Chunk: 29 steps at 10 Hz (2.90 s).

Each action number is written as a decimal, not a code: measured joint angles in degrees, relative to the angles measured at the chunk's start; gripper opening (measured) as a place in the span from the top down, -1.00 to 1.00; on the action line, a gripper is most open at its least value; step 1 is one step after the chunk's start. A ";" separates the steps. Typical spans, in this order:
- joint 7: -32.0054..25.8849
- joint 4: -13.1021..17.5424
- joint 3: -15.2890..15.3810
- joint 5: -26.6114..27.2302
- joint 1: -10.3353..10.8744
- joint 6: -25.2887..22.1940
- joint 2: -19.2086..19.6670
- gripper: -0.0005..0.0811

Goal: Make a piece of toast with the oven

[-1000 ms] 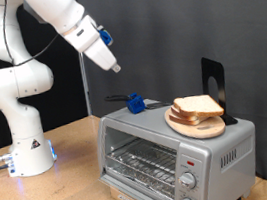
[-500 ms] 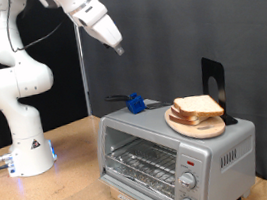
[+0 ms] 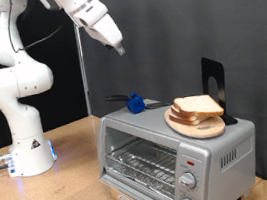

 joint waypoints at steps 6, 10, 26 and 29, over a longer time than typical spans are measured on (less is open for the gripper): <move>-1.07 -5.59 5.97 0.62 0.03 11.01 3.51 -0.99; -1.85 -6.66 8.45 2.68 0.02 15.63 6.44 -0.99; -0.75 -8.02 12.98 3.22 -0.06 24.87 15.25 -0.99; 1.25 -8.02 13.12 3.90 -0.01 24.35 15.26 -0.99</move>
